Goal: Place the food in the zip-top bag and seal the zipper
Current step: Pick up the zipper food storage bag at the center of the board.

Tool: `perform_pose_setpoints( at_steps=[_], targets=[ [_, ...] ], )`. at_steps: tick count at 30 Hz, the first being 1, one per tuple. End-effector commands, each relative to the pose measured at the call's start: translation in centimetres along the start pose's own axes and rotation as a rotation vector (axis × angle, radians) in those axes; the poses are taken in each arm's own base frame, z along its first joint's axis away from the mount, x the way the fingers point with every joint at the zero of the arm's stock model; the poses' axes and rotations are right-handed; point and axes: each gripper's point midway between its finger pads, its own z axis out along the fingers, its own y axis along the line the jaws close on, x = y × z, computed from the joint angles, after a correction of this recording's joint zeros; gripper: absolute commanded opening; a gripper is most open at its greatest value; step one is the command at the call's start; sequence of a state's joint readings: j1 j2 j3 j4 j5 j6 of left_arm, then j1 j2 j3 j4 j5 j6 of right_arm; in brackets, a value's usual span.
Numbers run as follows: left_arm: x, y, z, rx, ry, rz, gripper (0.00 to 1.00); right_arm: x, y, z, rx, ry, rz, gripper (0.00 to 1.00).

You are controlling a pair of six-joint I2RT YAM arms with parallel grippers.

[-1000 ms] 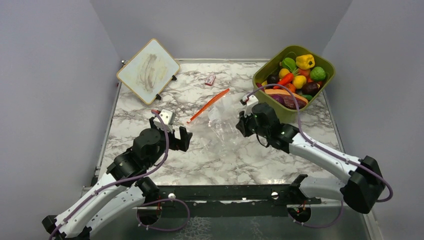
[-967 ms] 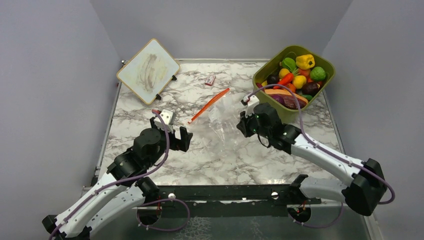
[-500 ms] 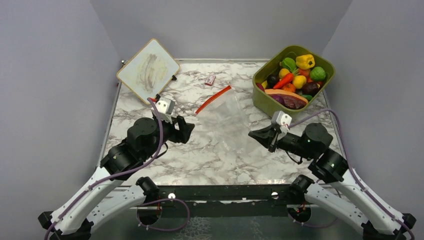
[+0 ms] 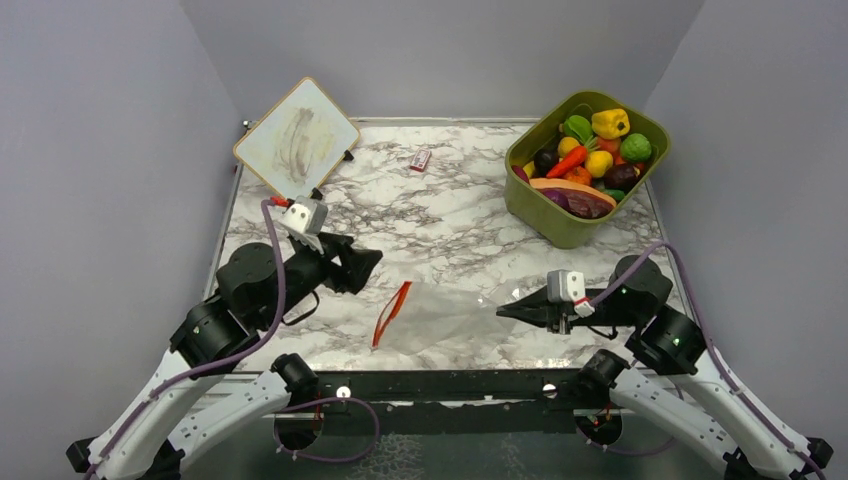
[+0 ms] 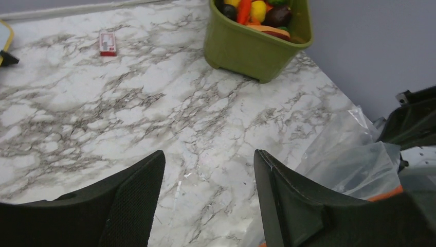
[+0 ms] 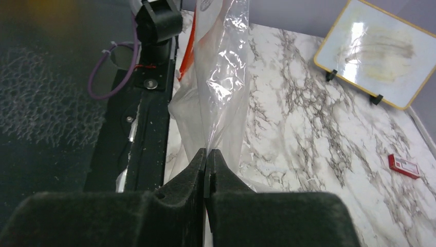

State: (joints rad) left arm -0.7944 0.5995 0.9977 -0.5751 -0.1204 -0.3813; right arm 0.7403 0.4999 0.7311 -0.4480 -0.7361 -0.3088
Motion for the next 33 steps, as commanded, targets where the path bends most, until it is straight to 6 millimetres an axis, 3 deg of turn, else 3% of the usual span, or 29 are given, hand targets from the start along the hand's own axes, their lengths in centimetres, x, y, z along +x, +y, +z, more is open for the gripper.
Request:
perform_pose_setpoints(
  at_steps=[1,8,14,20,27,33],
  targets=[
    [-0.2,-3.2,-2.1,0.207,0.000,0.093,0.68,-1.0,2.1,-0.3,-0.107,-0.070,-0.073,0.01],
    [2.6,-7.1,-4.0,0.498,0.072,0.138,0.70,-2.3,2.9,-0.3,-0.156,-0.132,-0.103,0.01],
    [1.7,-9.2,-7.4,0.674,-0.058,0.196,0.77,-2.5,2.2,-0.1,-0.130,-0.121,-0.077,0.01],
    [1.1,-9.9,-10.8,0.768,-0.195,0.288,0.81,-3.1,1.2,0.0,-0.067,-0.139,-0.025,0.01],
    [2.4,-9.6,-10.9,0.784,-0.204,0.319,0.77,-4.0,1.1,0.1,-0.064,-0.184,-0.031,0.01],
    [3.0,-9.3,-9.4,0.758,-0.169,0.314,0.70,-4.4,0.8,0.0,-0.043,-0.196,-0.021,0.01]
  ],
)
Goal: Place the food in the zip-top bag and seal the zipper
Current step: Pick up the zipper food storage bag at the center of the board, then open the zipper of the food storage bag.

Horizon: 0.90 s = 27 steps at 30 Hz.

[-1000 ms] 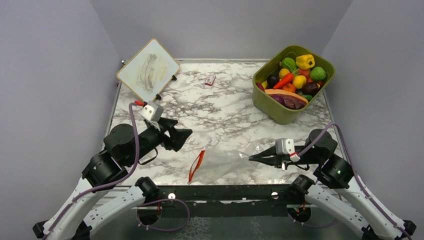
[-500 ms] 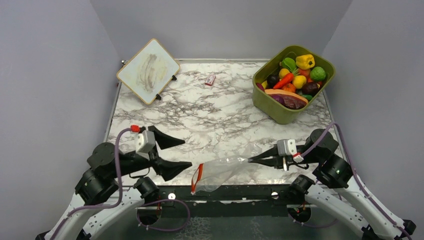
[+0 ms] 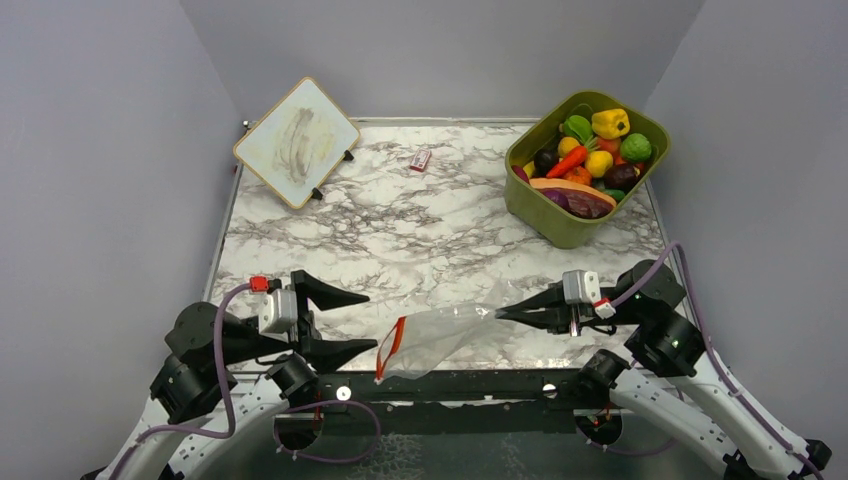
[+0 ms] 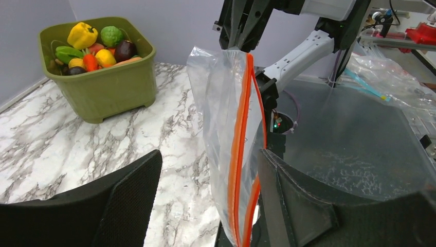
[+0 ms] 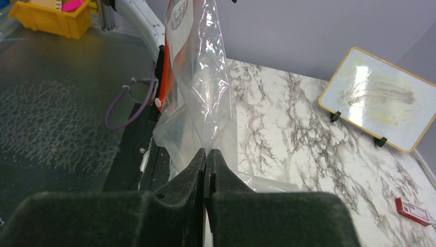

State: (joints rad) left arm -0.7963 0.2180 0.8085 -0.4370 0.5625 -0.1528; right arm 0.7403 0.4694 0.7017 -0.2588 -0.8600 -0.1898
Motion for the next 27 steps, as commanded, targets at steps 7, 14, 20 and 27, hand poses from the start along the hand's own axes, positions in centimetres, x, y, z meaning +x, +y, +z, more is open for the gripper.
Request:
perform_pose_setpoints(
  at_steps=[7,14,20,27],
  targets=[
    [1.6,1.1,1.8,0.012,0.052,0.003,0.69,-0.8,-1.0,-0.2,0.069,-0.035,-0.018,0.01],
    [2.5,1.2,2.2,0.033,0.065,-0.001,0.66,-1.0,-1.3,-0.1,0.087,-0.055,-0.003,0.01],
    [2.7,1.4,2.2,0.018,0.049,-0.010,0.79,-0.9,-2.0,0.0,0.119,-0.052,0.004,0.01],
    [1.5,0.7,1.6,0.033,0.021,0.009,0.80,-0.8,-2.4,-0.2,0.146,-0.043,0.007,0.01]
  ],
)
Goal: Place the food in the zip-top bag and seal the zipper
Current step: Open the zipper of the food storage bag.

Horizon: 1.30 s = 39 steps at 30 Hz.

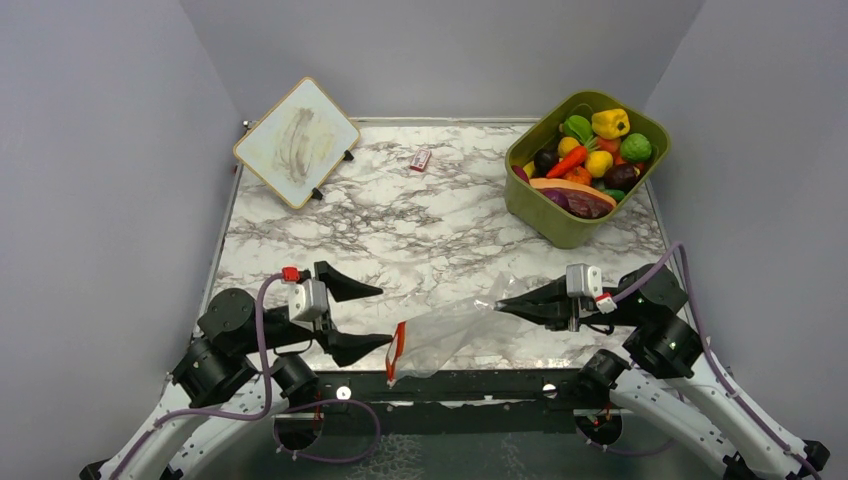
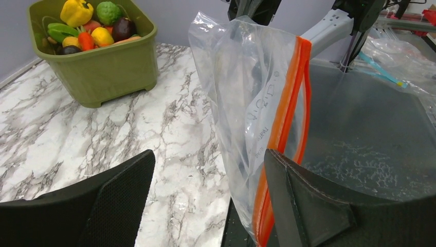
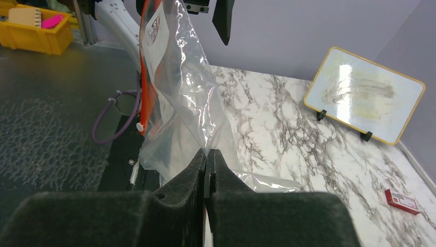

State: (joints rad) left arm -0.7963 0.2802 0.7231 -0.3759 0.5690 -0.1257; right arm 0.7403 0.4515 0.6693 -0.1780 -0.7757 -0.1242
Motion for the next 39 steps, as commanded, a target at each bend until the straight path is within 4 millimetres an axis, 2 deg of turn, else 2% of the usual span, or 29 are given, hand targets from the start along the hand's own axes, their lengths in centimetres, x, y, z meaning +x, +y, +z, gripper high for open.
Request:
perform_pose_setpoints(
  at_steps=[1,14,23,31,33,34,37,39],
  targets=[
    [-1.8,-1.1,-0.6,0.035,-0.051,0.035,0.79,-0.6,-1.0,-0.1,0.059,-0.017,-0.010,0.01],
    [-1.9,-1.3,-1.2,0.032,-0.076,0.070,0.75,-0.9,-1.2,-0.2,0.072,-0.016,-0.010,0.01],
    [0.0,-0.1,-0.2,0.009,-0.017,0.050,0.67,-1.3,-1.2,-0.2,0.067,-0.028,-0.008,0.01],
    [1.6,0.6,0.7,0.009,0.035,0.036,0.64,-1.5,-1.7,0.2,0.082,-0.040,-0.002,0.01],
    [2.4,1.0,1.0,0.003,0.056,0.028,0.58,-1.5,-1.8,0.4,0.084,-0.048,0.002,0.01],
    [2.7,1.1,1.2,0.003,0.065,0.025,0.51,-1.3,-2.0,0.5,0.090,-0.053,0.004,0.01],
    [3.4,1.9,1.8,-0.018,0.082,0.011,0.20,-0.2,-3.4,0.8,0.160,-0.044,0.041,0.02],
    [3.4,2.7,2.1,-0.053,0.081,0.004,0.03,0.3,-5.1,0.7,0.259,-0.037,0.101,0.14]
  ],
)
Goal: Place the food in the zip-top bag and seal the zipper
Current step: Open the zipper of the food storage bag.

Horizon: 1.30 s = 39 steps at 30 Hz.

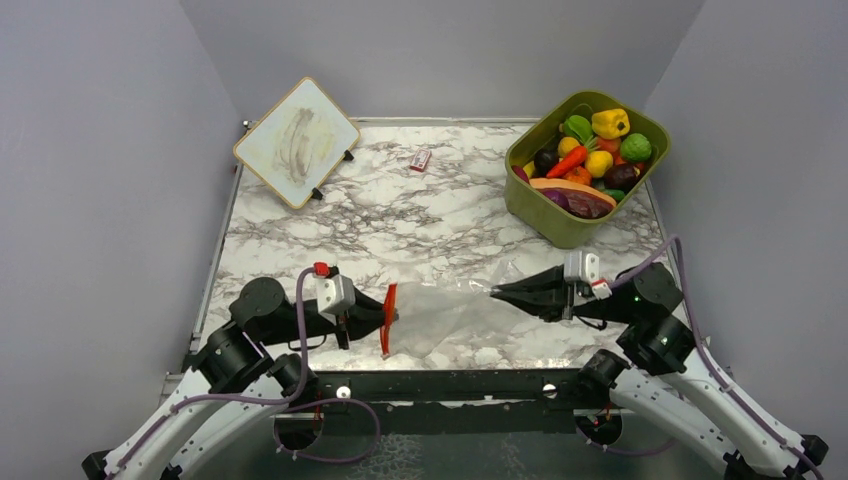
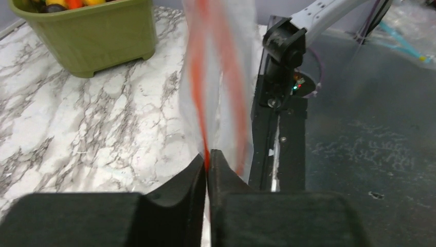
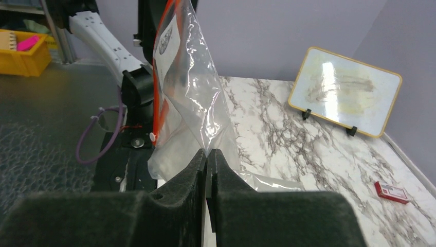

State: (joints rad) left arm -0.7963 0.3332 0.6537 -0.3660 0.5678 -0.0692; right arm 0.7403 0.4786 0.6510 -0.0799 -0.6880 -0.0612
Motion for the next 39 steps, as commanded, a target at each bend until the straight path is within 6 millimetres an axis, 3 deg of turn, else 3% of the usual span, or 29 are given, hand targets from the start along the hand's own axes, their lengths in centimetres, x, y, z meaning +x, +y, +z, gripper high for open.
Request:
perform_pose_setpoints(
  at_steps=[1,4,6,12,15,19,20,21,23,29,33,39],
  targets=[
    [-0.4,1.8,0.8,-0.075,-0.019,0.001,0.00,0.5,-3.8,0.3,0.213,-0.011,0.110,0.23],
    [-0.9,3.1,0.8,-0.151,-0.039,-0.014,0.00,0.5,-5.2,0.1,0.312,-0.015,0.202,0.42],
    [-1.2,4.0,0.8,-0.205,-0.058,-0.040,0.00,0.9,-6.1,-0.2,0.379,0.001,0.252,0.48],
    [-0.7,7.3,1.9,-0.364,-0.025,-0.171,0.00,3.2,-9.4,-1.7,0.685,0.041,0.573,0.49],
    [-0.2,9.3,2.4,-0.466,0.018,-0.252,0.00,4.7,-10.0,-2.0,0.776,0.079,0.706,0.49],
    [0.5,10.6,3.2,-0.530,0.055,-0.326,0.00,5.3,-10.4,-1.8,0.814,0.088,0.768,0.50],
    [0.7,11.0,3.2,-0.558,0.054,-0.347,0.00,5.3,-10.5,-1.6,0.811,0.087,0.775,0.56],
    [0.9,11.4,3.1,-0.582,0.052,-0.370,0.00,5.2,-10.6,-1.3,0.802,0.084,0.777,0.67],
    [1.3,11.9,3.0,-0.630,0.043,-0.415,0.00,5.3,-10.7,-0.9,0.799,0.097,0.781,0.75],
    [2.6,13.5,1.5,-0.781,0.042,-0.501,0.00,4.9,-11.6,-0.8,0.835,0.105,0.778,0.75],
    [2.5,13.6,1.2,-0.812,0.038,-0.538,0.00,5.4,-10.1,1.5,0.704,0.100,0.864,0.67],
    [2.1,13.2,1.8,-0.802,0.000,-0.645,0.00,8.6,-8.3,5.3,0.570,0.163,1.033,0.53]
  ],
)
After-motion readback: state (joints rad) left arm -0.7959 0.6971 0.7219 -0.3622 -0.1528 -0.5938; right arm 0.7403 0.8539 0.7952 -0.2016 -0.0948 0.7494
